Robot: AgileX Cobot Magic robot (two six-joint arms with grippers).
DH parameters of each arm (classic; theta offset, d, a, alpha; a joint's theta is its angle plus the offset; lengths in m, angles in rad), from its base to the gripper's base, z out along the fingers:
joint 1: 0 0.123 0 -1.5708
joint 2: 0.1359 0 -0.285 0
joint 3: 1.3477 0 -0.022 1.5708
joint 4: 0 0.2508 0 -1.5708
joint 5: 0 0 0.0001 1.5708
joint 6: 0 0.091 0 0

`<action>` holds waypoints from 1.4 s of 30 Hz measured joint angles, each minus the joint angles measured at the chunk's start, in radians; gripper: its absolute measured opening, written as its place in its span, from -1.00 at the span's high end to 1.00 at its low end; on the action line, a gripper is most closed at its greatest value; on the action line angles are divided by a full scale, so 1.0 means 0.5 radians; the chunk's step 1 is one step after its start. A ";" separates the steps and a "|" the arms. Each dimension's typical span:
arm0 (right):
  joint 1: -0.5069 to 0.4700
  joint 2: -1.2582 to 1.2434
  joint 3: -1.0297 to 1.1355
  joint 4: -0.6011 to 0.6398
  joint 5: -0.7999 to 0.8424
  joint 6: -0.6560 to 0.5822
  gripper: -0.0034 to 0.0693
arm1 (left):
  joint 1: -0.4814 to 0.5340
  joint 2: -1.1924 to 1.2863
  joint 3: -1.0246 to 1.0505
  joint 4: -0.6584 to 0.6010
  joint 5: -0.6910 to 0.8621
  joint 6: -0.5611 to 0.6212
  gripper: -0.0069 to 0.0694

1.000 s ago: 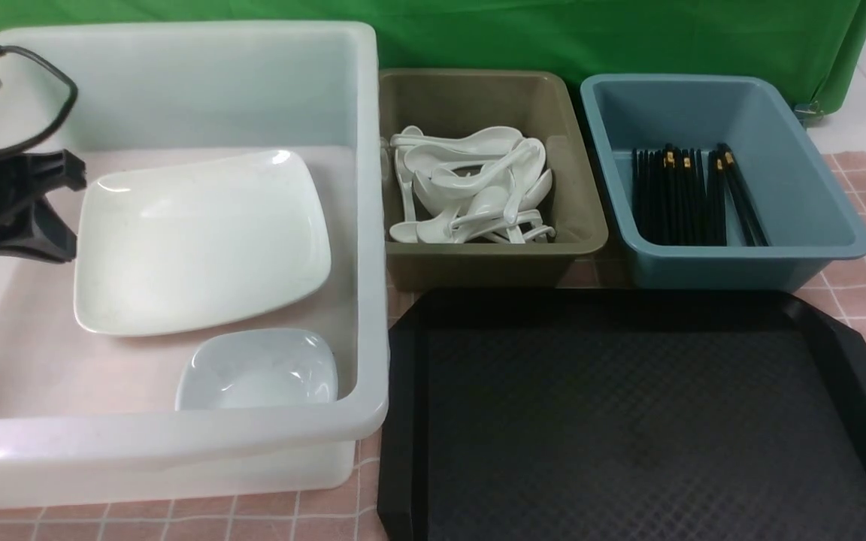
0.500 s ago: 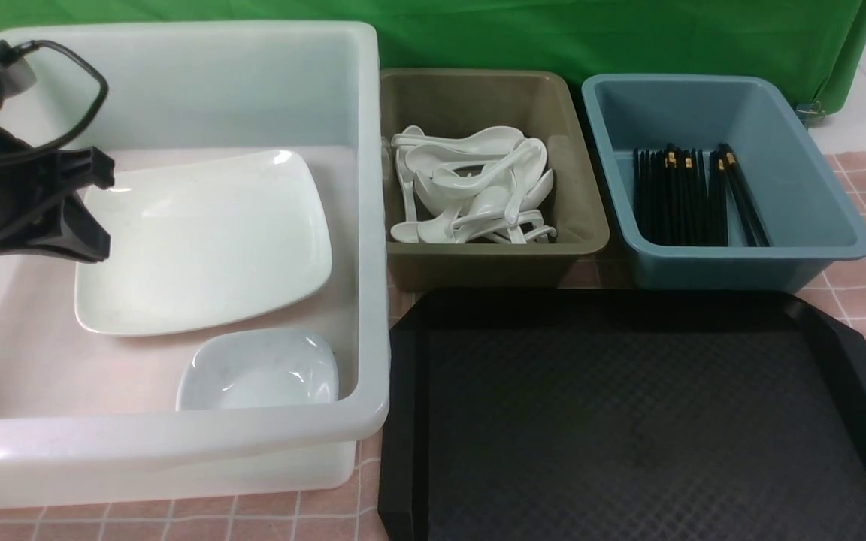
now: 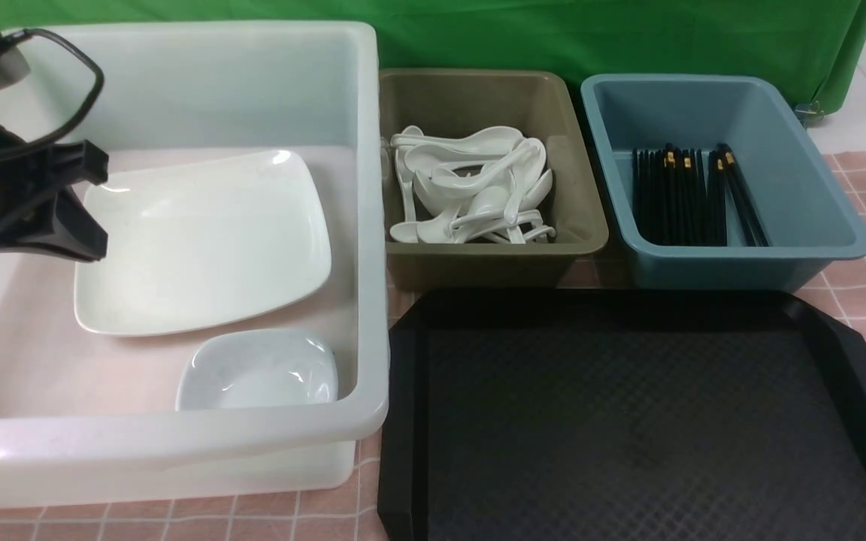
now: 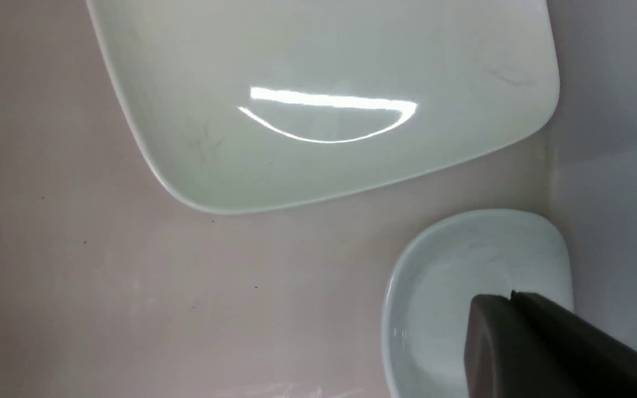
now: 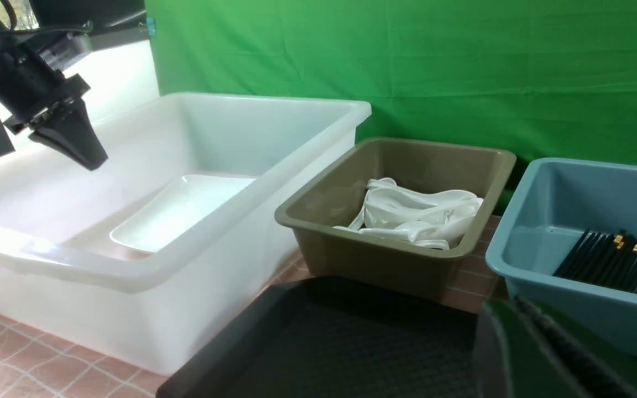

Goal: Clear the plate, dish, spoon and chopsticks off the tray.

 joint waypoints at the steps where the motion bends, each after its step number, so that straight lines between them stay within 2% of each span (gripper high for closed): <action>1: 0.000 0.000 0.000 0.000 0.000 0.000 0.79 | 0.000 -0.007 0.000 0.002 0.000 0.009 0.83; 14: 0.000 0.008 0.044 0.000 -0.010 0.000 0.73 | 0.000 -0.072 0.000 0.010 0.176 0.063 0.83; 23: -0.015 0.012 0.493 0.000 -0.075 0.004 0.70 | 0.000 -0.170 0.000 0.008 0.199 0.073 0.83; 29: -0.193 -0.030 0.698 0.000 -0.077 0.004 0.65 | 0.000 -0.174 0.000 0.030 0.201 0.073 0.83; 36: -0.595 -0.067 0.798 0.000 -0.234 0.012 0.60 | 0.000 -0.174 0.000 0.051 0.205 0.073 0.83; 42: -0.716 -0.067 0.814 0.005 -0.315 0.012 0.57 | 0.000 -0.184 0.025 0.053 0.274 0.073 0.83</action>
